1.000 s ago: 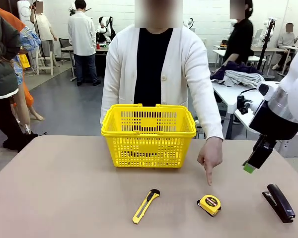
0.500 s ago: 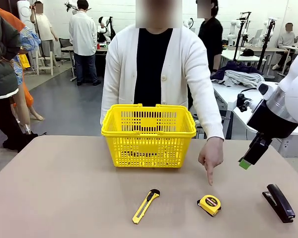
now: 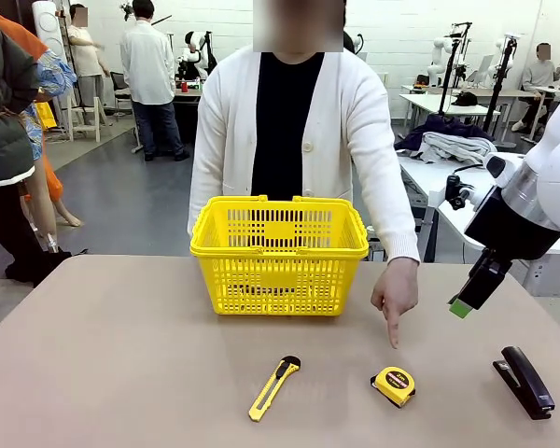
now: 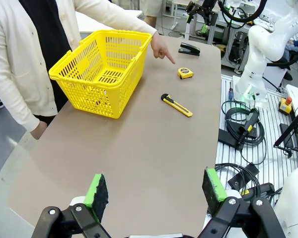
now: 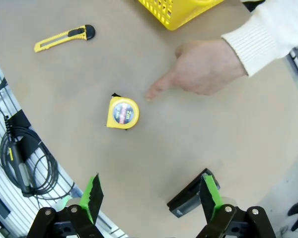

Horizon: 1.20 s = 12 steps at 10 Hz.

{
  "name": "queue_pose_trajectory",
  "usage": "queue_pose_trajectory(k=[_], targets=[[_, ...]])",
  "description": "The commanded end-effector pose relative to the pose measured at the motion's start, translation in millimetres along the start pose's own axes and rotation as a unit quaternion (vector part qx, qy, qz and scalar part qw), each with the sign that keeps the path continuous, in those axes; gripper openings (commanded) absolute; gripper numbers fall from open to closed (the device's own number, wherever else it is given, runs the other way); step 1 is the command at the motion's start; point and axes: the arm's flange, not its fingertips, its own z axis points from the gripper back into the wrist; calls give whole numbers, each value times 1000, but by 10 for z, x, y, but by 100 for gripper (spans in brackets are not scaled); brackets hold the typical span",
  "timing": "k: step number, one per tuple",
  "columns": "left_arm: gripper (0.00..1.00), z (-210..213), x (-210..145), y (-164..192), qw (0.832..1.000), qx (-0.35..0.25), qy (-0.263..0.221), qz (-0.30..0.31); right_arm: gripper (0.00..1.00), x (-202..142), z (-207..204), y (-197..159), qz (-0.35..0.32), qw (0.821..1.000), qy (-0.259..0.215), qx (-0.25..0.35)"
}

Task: Place the items the person wants into the basket.
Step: Pick up the item the person points to and place it in the Market Basket.

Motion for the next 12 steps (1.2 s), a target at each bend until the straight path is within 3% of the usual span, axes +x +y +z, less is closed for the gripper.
queue_pose_trajectory(k=[1, 2, 6, 9, 12], targets=[[99, 11, -2, 8, 1000, -2, -12, -11, 100, -2, -5, -4, -1, 1000, 3, -4], [99, 11, -2, 8, 1000, -2, -12, -11, 100, 0, 0, 0, 0, 1000, 0, 0], [99, 11, -2, 8, 1000, -2, -12, -11, 100, 419, -906, 195, -5, 999, 36, 13], [99, 11, -2, 8, 1000, -2, -12, -11, 100, 437, -1480, 354, -4, 997, 58, 52], [99, 11, -2, 8, 1000, -2, -12, -11, 100, 403, -1759, 521, -4, 995, 73, 75]])
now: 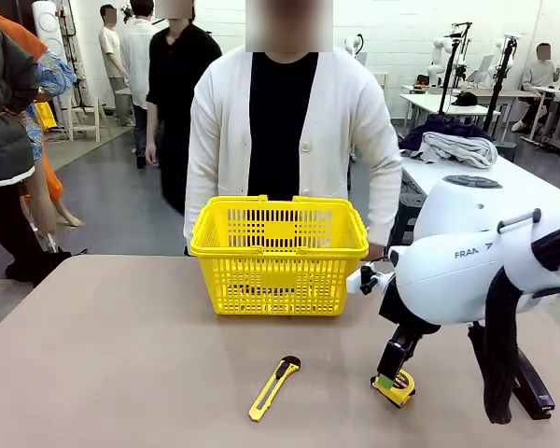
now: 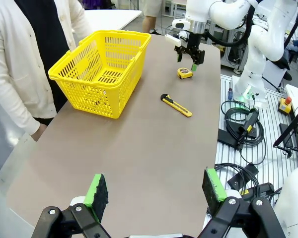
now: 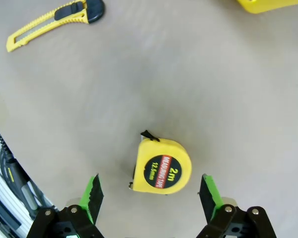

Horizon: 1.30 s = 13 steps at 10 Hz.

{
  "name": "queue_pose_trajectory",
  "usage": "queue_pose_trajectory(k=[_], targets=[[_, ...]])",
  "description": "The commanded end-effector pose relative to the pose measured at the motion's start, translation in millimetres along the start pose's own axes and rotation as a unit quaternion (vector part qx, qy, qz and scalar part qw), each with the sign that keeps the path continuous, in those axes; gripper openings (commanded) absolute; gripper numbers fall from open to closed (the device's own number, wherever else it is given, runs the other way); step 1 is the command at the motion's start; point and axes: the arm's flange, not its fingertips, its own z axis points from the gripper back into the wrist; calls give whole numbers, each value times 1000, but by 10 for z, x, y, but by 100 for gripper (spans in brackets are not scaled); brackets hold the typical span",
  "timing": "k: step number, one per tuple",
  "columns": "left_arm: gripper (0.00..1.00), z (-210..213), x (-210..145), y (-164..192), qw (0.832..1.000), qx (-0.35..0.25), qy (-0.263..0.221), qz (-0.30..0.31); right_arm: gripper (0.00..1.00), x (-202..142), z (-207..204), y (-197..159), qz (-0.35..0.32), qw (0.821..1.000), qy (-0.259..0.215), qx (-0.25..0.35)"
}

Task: Place the items the person wants into the basket.
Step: Pick up the item the person points to and place it in the Market Basket.

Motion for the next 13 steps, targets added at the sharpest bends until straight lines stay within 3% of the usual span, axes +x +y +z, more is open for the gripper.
queue_pose_trajectory(k=[1, 13], targets=[[99, 13, 0, 9, 1000, -1, -12, -11, 100, -56, -138, 139, 4, 1000, -6, 10], [99, 13, 0, 9, 1000, -1, -12, -11, 100, -196, -391, 45, 25, 999, 41, -20]])
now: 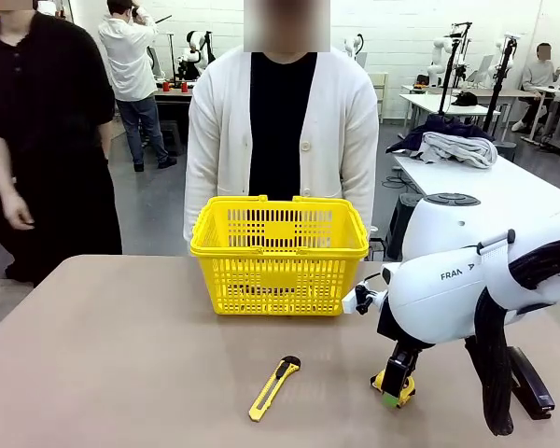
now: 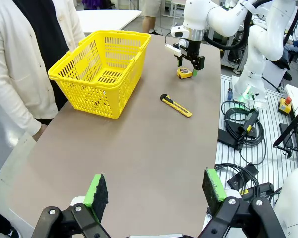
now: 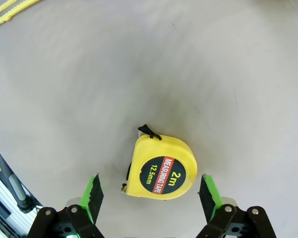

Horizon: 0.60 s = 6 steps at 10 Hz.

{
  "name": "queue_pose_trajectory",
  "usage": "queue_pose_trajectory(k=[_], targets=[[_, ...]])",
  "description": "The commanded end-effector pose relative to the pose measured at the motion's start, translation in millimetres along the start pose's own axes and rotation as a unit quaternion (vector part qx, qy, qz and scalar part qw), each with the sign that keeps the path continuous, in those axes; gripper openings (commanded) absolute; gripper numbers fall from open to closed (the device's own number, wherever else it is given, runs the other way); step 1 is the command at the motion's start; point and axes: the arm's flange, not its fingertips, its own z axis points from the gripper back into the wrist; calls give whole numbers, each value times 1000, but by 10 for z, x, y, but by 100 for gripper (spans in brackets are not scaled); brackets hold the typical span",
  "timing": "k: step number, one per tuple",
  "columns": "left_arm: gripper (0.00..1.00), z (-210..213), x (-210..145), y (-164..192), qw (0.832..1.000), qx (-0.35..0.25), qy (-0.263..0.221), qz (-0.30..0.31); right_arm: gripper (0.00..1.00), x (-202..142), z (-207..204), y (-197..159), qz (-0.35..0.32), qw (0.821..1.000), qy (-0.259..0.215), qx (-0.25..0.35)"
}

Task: Place the items the person wants into the basket.
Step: Pick up the item the person points to and place it in the Market Basket.

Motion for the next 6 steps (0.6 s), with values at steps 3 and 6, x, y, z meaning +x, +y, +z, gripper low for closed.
queue_pose_trajectory(k=[3, 6], targets=[[99, 14, 1, 10, 1000, 0, -11, -11, 100, -171, -147, 48, 5, 1000, 0, -13], [99, 14, 1, 10, 1000, 0, -11, -11, 46, -180, -155, 40, 9, 1000, 0, -16]])
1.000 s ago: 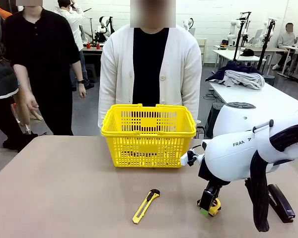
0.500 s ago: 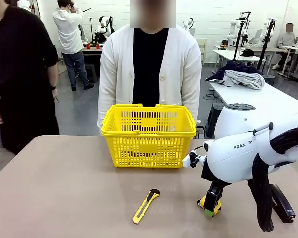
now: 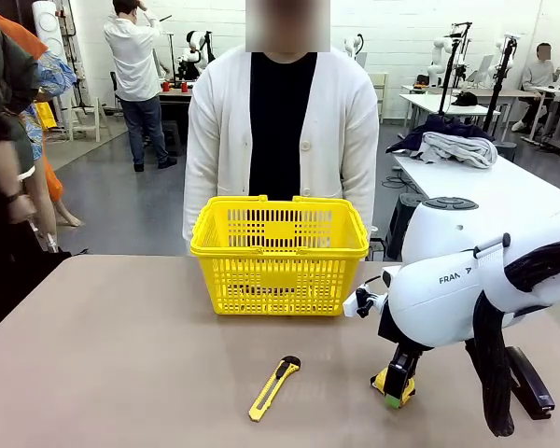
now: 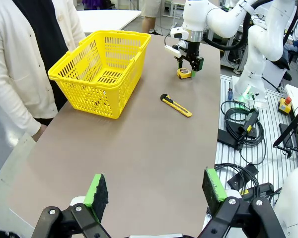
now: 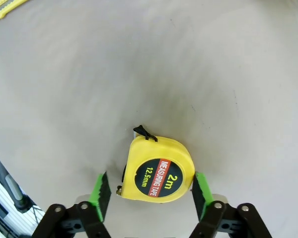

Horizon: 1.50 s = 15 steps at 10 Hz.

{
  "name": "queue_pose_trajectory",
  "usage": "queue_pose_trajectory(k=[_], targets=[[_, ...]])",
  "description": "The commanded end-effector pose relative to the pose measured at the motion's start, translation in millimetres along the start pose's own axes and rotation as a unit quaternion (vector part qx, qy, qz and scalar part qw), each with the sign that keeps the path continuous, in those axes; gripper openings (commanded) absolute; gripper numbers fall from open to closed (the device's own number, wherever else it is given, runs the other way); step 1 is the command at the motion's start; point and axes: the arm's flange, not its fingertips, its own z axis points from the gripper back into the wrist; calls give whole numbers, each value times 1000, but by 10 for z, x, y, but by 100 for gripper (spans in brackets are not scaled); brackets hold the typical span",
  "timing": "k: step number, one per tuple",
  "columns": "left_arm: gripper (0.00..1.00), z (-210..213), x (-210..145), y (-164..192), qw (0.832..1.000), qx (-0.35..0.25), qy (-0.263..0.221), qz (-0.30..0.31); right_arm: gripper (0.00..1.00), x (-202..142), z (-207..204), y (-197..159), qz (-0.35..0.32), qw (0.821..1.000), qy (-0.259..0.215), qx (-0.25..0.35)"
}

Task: Place the items the person wants into the basket.
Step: Pick up the item the person points to and place it in the Market Basket.

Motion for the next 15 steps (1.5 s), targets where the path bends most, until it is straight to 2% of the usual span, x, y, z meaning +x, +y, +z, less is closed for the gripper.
queue_pose_trajectory(k=[1, 2, 4, 5, 6, 7, 9, 11, 14, 15], targets=[[99, 14, 0, 10, 1000, 0, -11, -10, 37, -179, -106, 66, 6, 1000, -3, -14], [99, 14, 0, 10, 1000, 0, -11, -10, 0, -181, -110, 65, 6, 1000, -4, -14], [99, 14, 0, 10, 1000, 0, -11, -10, 0, -189, -118, 67, 8, 1000, -8, -12], [99, 14, 0, 10, 1000, 0, -11, -10, 9, -189, -120, 71, 9, 1000, -12, -11], [99, 14, 0, 10, 1000, 0, -11, -10, 8, -193, -121, 73, 10, 1000, -13, -11], [99, 14, 0, 10, 1000, 0, -11, -10, 0, -199, -121, 75, 10, 1000, -12, -12], [99, 14, 0, 10, 1000, 0, -11, -10, 0, -189, 24, 106, -1, 1000, -22, -8], [99, 14, 0, 10, 1000, 0, -11, -10, 0, -180, 821, 164, 3, 999, -42, 10], [99, 14, 0, 10, 1000, 0, -11, -10, 0, -300, 2362, 97, 18, 998, -29, -44], [99, 14, 0, 10, 1000, 0, -11, -10, 0, -318, 2728, 108, 25, 998, -20, -50]])
